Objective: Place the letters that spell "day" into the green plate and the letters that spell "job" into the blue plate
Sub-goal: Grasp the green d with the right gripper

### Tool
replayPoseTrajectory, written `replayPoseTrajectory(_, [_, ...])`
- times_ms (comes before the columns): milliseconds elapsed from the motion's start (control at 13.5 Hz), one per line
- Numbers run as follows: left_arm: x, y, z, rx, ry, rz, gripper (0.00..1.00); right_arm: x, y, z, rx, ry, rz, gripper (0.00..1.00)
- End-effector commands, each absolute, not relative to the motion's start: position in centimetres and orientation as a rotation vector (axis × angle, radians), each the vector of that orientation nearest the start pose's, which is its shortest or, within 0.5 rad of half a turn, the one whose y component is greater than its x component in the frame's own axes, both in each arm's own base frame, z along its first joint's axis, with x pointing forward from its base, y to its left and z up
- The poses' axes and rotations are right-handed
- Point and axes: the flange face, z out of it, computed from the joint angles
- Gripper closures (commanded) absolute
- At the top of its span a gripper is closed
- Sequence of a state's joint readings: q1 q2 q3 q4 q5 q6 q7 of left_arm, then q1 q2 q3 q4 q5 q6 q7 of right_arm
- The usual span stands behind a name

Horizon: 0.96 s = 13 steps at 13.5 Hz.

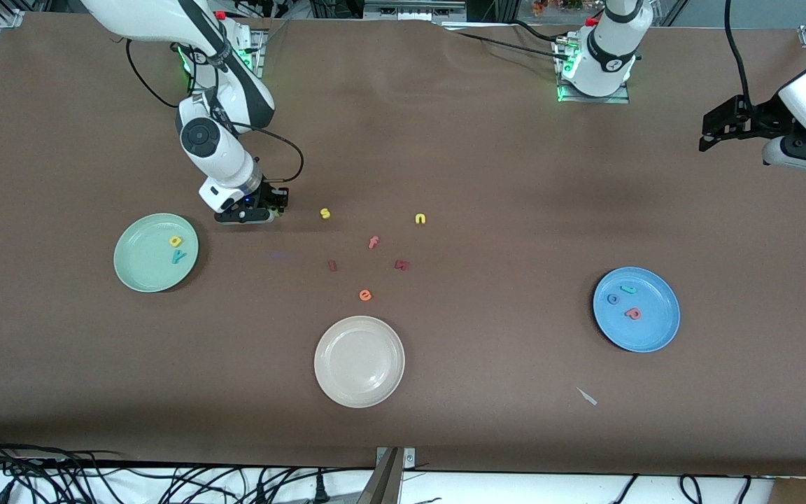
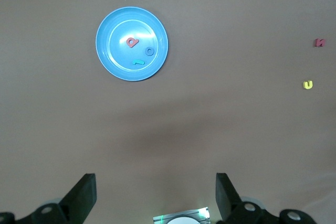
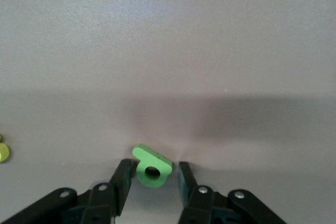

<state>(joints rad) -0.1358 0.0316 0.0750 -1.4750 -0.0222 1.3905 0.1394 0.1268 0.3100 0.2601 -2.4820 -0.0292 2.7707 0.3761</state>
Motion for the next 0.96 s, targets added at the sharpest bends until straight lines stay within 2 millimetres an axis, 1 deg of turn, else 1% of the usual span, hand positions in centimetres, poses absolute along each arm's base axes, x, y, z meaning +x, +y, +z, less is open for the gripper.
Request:
replayPoseTrajectory(0, [54.4, -5.3, 64.4, -3.13, 0.352, 0.186, 0.0, 43.6, 18.7, 16.4, -3.075, -0.07, 0.061, 0.62])
replayPoseTrajectory(297, [54.4, -5.7, 64.3, -3.137, 0.357, 0.189, 0.0, 43.6, 18.7, 16.2, -3.074, -0.067, 0.066, 0.66])
replayPoseTrajectory(445, [54.4, -6.0, 64.4, -3.161, 0.363, 0.185, 0.0, 44.1, 18.9, 16.5, -3.071, -0.075, 0.052, 0.69])
replayPoseTrajectory(593, [54.4, -5.4, 64.4, -3.166, 0.35, 0.187, 0.0, 44.3, 18.9, 16.7, -3.072, -0.073, 0.05, 0.72])
replayPoseTrajectory(890, [54.5, -4.6, 64.4, -3.168, 0.348, 0.183, 0.0, 44.6, 19.0, 17.1, -3.077, -0.074, 0.067, 0.73])
